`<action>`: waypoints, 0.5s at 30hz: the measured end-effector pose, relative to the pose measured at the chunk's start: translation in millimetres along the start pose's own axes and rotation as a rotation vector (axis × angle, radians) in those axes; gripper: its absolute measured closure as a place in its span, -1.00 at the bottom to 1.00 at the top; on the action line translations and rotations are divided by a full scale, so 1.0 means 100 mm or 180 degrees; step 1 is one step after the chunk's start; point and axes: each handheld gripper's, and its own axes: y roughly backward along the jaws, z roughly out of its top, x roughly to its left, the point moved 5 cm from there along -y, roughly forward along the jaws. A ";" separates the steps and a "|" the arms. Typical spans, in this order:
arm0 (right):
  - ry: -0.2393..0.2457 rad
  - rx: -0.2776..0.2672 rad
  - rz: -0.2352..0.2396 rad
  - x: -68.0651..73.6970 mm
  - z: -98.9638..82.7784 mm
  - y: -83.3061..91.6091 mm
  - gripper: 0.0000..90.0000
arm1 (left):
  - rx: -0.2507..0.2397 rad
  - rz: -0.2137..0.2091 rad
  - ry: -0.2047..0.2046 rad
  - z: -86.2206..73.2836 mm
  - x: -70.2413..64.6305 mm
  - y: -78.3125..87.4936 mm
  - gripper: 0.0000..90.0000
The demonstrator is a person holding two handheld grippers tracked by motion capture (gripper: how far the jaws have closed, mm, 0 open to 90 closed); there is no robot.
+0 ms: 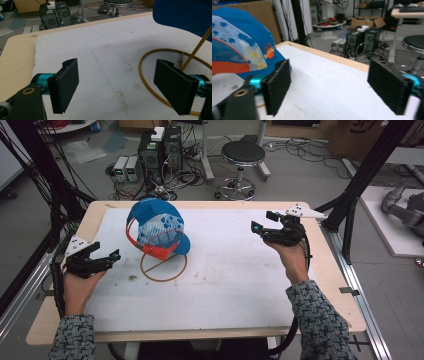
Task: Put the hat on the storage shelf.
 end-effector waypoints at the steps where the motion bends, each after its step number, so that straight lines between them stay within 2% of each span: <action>1: -0.0007 0.0014 -0.0022 -0.02 -0.02 0.01 -0.64 | 0.0000 0.0000 0.0000 0.00 0.00 0.00 -0.54; 3: -0.0028 0.0036 -0.0090 -0.05 -0.07 0.03 -0.74 | -0.0001 0.0004 -0.0006 0.00 0.00 0.00 -0.54; 5: -0.0074 0.0127 -0.0081 -0.09 -0.13 0.05 -0.74 | -0.0001 0.0005 -0.0003 0.00 0.00 0.00 -0.54; 6: -0.0072 0.0158 -0.0130 -0.10 -0.14 0.06 -0.74 | 0.0001 0.0006 -0.0001 0.00 -0.01 0.00 -0.54; 9: -0.0025 0.0157 -0.0100 -0.12 -0.17 0.09 -0.74 | 0.0002 0.0005 -0.0010 0.00 0.00 0.01 -0.54; 15: -0.0037 0.0275 -0.0094 -0.13 -0.29 0.11 -0.74 | -0.0004 0.0011 -0.0005 0.00 0.01 0.02 -0.54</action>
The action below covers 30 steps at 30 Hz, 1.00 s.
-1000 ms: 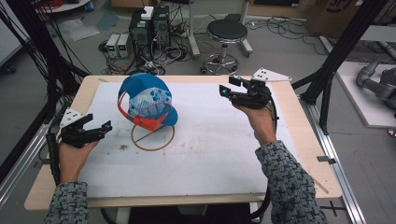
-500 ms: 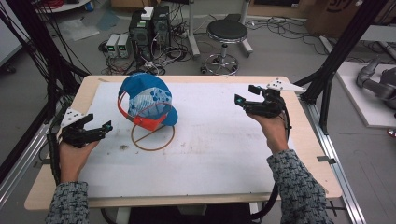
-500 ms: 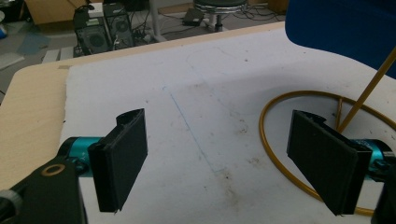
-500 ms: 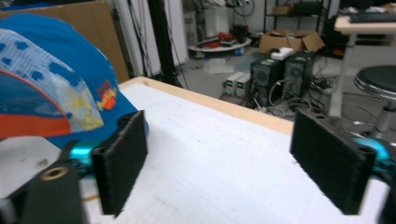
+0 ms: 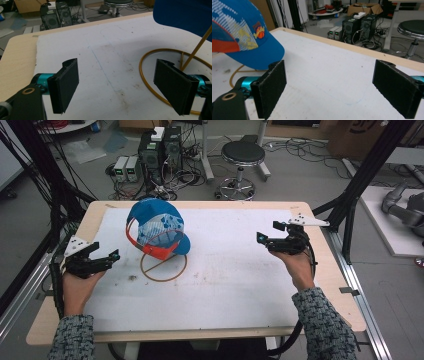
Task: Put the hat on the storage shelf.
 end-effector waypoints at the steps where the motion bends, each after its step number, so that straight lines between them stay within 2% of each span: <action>1: 0.0003 0.0024 -0.0009 0.00 -0.03 0.01 -0.74 | 0.0000 -0.0002 0.0005 0.00 0.00 0.00 -0.54; 8: -0.0017 0.0098 -0.0051 -0.09 -0.20 0.12 -0.74 | -0.0005 -0.0002 0.0013 0.00 0.00 -0.01 -0.54; 11: -0.0039 0.0156 -0.0075 -0.10 -0.30 0.15 -0.74 | 0.0003 -0.0028 -0.0028 0.00 -0.02 -0.01 -0.54; 14: 0.0005 0.0189 -0.0104 -0.12 -0.39 0.18 -0.74 | 0.0013 -0.0025 -0.0050 0.00 -0.03 0.00 -0.55; 22: -0.0130 0.0231 -0.0120 -0.21 -0.61 0.23 -0.74 | 0.0001 0.0008 -0.0056 0.03 -0.02 0.02 -0.55; 30: -0.0166 0.0240 -0.0142 -0.24 -0.64 0.25 -0.74 | -0.0003 0.0004 -0.0061 0.02 -0.02 0.02 -0.55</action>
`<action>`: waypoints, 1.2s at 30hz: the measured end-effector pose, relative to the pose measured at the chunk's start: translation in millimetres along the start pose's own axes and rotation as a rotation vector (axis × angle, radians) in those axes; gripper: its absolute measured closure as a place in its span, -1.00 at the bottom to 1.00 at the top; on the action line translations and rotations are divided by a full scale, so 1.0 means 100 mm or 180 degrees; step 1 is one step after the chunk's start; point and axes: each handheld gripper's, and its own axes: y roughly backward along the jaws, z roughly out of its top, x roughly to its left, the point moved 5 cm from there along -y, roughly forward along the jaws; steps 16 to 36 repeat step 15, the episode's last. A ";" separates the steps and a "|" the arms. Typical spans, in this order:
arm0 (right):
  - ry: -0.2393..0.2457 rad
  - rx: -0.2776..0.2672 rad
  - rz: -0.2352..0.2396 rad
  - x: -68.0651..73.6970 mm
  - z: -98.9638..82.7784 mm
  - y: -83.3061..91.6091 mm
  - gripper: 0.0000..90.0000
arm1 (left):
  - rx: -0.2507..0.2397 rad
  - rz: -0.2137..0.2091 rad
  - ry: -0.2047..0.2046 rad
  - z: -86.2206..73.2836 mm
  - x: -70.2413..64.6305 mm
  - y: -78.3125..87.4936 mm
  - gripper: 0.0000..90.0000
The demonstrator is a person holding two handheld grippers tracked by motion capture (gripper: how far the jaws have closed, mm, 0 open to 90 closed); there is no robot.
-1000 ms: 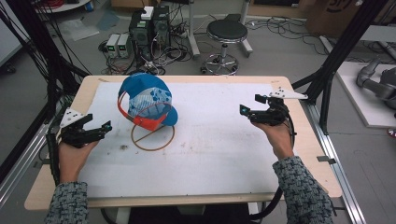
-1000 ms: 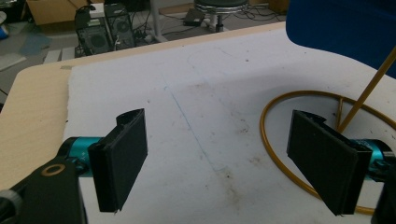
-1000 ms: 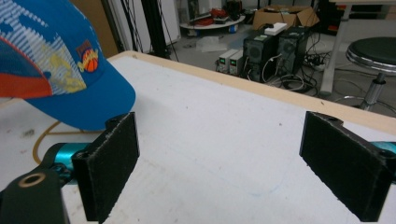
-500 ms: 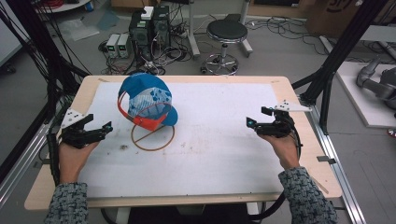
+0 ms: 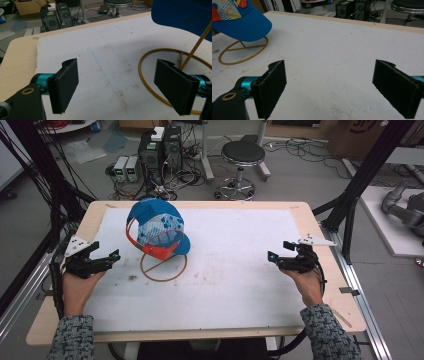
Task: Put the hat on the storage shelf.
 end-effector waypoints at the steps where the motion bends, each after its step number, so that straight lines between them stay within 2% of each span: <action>1: 0.0002 -0.0001 0.0003 0.00 0.00 0.00 -0.74 | 0.0000 0.0000 0.0000 0.00 0.00 0.00 -0.55; 36: -0.0033 0.0032 0.0018 0.01 -0.01 0.00 -0.74 | -0.0001 -0.0002 -0.0001 -0.02 0.01 0.02 -0.55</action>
